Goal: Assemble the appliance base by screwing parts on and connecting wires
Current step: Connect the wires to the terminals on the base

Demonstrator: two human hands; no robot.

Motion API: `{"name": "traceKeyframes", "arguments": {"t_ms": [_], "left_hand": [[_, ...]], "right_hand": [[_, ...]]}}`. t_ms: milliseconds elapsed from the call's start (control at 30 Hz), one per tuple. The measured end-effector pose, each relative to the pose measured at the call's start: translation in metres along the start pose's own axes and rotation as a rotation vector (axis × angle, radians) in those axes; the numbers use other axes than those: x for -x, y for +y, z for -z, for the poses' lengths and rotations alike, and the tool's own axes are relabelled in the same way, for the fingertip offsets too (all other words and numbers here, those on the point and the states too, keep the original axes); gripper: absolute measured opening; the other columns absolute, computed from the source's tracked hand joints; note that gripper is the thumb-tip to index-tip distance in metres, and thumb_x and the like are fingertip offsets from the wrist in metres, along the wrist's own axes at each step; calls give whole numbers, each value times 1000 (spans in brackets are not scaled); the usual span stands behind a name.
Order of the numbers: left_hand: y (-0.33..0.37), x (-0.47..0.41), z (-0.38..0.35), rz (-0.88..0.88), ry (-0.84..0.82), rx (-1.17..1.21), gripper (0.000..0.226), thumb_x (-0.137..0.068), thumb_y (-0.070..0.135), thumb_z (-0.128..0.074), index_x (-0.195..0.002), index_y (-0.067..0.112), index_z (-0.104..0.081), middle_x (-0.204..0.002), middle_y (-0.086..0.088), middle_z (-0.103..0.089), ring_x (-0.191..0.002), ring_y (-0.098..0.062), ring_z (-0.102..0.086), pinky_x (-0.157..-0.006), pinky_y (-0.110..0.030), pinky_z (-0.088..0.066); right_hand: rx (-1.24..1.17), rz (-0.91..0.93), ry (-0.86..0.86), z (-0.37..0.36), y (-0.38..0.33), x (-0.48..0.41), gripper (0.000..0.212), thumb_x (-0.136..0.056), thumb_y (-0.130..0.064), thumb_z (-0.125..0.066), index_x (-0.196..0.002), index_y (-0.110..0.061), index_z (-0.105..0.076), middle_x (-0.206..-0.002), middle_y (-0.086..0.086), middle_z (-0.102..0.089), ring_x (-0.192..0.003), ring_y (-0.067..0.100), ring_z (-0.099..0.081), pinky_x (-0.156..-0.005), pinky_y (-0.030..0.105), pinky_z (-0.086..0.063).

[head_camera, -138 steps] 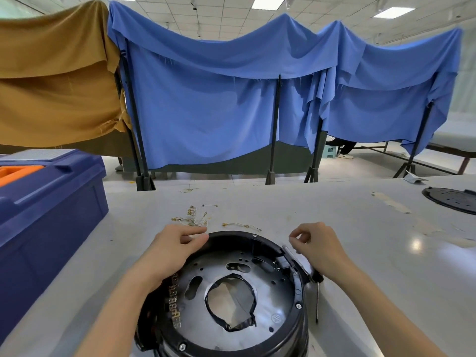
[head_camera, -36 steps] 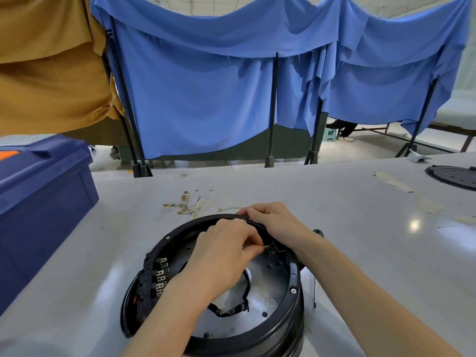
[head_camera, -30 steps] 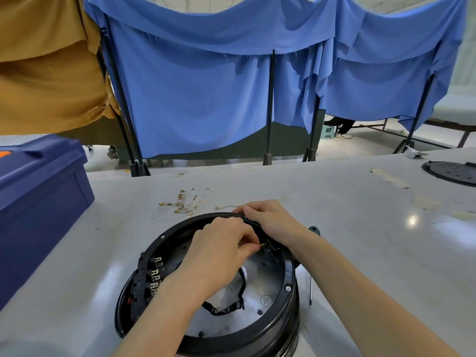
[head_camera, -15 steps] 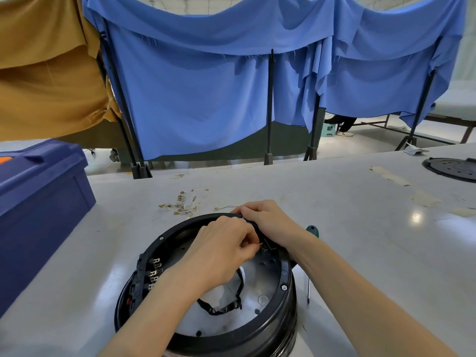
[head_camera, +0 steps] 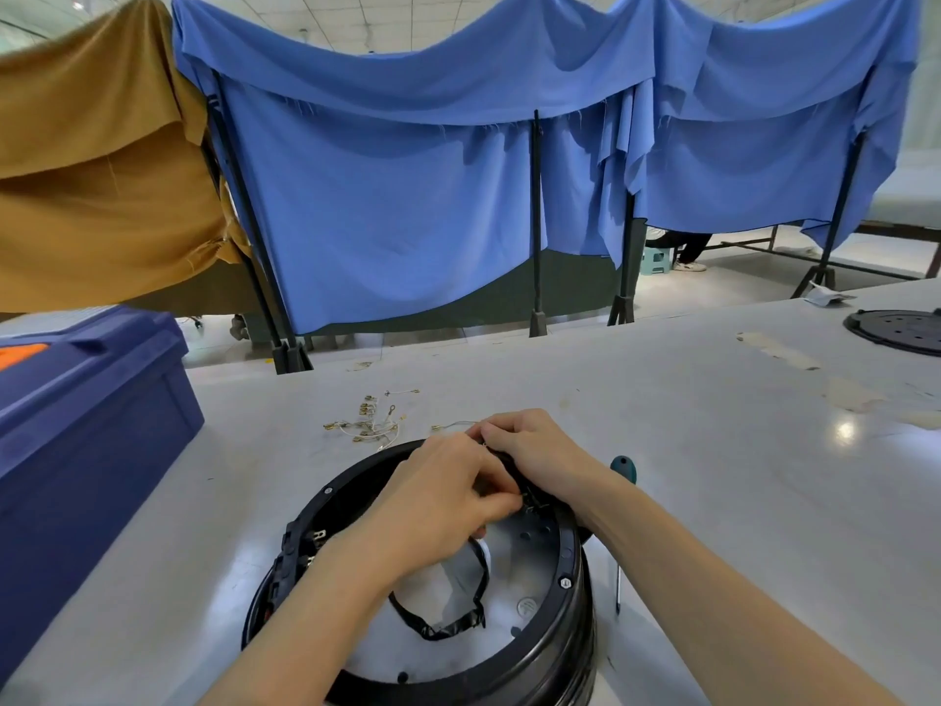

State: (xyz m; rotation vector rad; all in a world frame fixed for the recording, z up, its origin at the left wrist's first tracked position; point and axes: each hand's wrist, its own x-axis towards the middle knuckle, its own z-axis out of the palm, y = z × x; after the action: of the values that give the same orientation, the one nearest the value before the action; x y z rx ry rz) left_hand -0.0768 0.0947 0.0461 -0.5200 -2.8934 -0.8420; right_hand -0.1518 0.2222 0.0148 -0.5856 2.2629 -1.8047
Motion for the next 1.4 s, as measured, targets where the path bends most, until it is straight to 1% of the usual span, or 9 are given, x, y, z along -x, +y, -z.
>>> {"name": "traceKeyframes", "arguments": {"t_ms": [267, 533, 700, 800, 967, 1100, 1200, 1300, 1400], "left_hand": [[-56, -20, 50, 254, 344, 33, 15, -87, 19, -71, -73, 23, -74, -63, 6, -70, -58, -6, -66, -58, -15, -45], [-84, -82, 29, 260, 57, -130, 23, -96, 9, -56, -102, 18, -76, -118, -4, -65, -103, -19, -60, -98, -32, -45], [-93, -110, 18, 341, -231, -199, 58, -86, -15, -32, -123, 13, -66, -152, -5, -40, -142, -25, -33, -119, -41, -22], [-96, -117, 16, 364, -357, -197, 44, -95, 0, -44, -131, 18, -62, -160, 3, -24, -147, -23, -21, -120, -44, -13], [-104, -119, 10, 350, -361, -156, 30, -99, 21, -56, -126, 12, -65, -145, -1, -47, -135, -23, -40, -115, -38, -26], [-100, -118, 10, 335, -290, -155, 39, -94, 1, -50, -58, 12, -39, -83, -16, -36, -79, -25, -35, -74, -31, -31], [-96, -113, 11, 366, -246, -128, 30, -93, 2, -53, -64, 8, -56, -91, -14, -50, -82, -23, -48, -78, -32, -40], [-95, -109, 13, 373, -90, -76, 22, -92, -2, -54, -105, -1, -72, -119, -14, -63, -112, -27, -58, -100, -35, -44], [-85, -103, 23, 396, 201, 81, 15, -83, -4, -67, -94, 3, -76, -103, -12, -71, -100, -22, -61, -88, -30, -48]], "right_hand": [[5, -49, 1, 1, 2, 0, 37, -100, -20, -48, -76, -20, -76, -68, -10, -70, -65, 3, -64, -62, 14, -47], [-18, -119, 21, 3, -1, -2, 38, -101, -23, -46, -79, -23, -78, -75, -7, -74, -71, 5, -67, -61, 13, -49], [-92, -186, 13, 7, 1, -1, 32, -100, -28, -49, -91, -16, -78, -81, 4, -75, -70, 12, -68, -63, 21, -53], [-34, -157, 50, 4, 4, -4, 30, -98, -25, -51, -90, -14, -78, -79, 4, -71, -69, 12, -65, -64, 19, -51], [-62, -160, 52, 4, 6, -5, 27, -94, -20, -54, -86, -11, -78, -77, 6, -71, -68, 11, -64, -63, 20, -52], [-55, -153, 46, 4, 5, -3, 28, -94, -16, -51, -87, -9, -78, -82, 15, -72, -70, 14, -64, -66, 25, -51], [-38, -157, 47, 4, 4, -2, 29, -94, -16, -51, -86, -9, -78, -79, 13, -71, -68, 14, -64, -64, 25, -51], [-44, -172, 54, 5, 3, -2, 28, -94, -16, -52, -85, -5, -77, -77, 12, -70, -66, 15, -63, -62, 25, -51], [-42, -179, 59, 5, 3, -1, 29, -95, -16, -52, -85, -5, -77, -79, 15, -71, -66, 18, -64, -63, 27, -52]]}}
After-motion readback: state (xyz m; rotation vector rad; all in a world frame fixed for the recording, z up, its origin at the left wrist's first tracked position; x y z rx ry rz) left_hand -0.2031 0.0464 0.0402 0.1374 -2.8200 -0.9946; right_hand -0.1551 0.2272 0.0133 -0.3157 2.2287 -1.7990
